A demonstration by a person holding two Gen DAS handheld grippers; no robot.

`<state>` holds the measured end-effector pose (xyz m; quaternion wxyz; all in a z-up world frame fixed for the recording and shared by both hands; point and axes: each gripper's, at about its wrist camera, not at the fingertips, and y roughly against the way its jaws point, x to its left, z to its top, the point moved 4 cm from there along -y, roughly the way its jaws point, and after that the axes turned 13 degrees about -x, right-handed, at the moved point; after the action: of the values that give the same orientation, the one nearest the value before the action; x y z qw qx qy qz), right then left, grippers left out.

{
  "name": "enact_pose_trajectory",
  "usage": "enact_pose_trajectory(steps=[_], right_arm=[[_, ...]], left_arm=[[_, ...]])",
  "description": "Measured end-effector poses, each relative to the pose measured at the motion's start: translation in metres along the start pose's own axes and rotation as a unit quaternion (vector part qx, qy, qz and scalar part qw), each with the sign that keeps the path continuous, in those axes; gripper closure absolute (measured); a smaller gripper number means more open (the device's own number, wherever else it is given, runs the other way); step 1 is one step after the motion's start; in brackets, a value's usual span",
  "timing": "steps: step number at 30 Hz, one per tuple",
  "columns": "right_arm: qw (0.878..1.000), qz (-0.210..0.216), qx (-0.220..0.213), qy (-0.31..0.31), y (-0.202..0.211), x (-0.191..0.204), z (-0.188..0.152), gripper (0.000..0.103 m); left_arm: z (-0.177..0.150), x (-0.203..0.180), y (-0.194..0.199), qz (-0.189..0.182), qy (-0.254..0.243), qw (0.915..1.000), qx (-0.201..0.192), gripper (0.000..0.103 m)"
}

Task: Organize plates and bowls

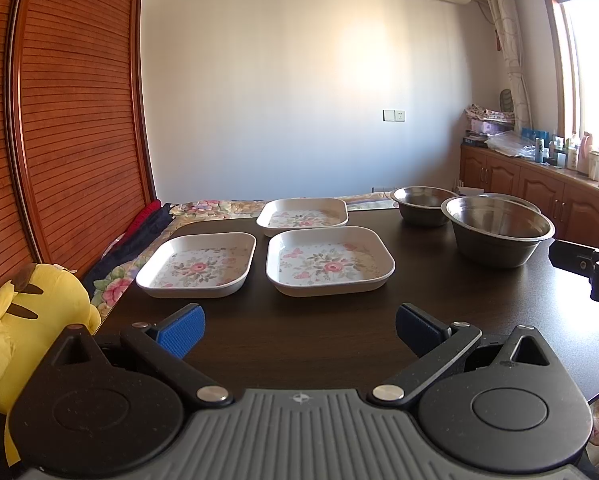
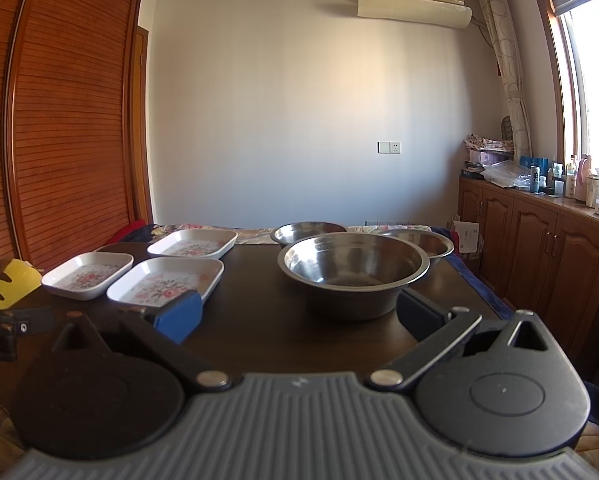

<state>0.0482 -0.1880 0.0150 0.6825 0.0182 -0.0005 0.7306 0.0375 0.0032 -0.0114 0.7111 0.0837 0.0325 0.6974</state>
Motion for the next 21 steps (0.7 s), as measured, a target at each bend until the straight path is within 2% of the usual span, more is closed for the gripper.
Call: enact_pose_trajectory(steps=[21], right_arm=[[1.000, 0.002, 0.006, 0.001, -0.0010, 0.0011, -0.0052, 0.000]], left_arm=[[-0.0097, -0.0019, -0.0032, -0.002, -0.003, 0.9999, 0.012, 0.000]])
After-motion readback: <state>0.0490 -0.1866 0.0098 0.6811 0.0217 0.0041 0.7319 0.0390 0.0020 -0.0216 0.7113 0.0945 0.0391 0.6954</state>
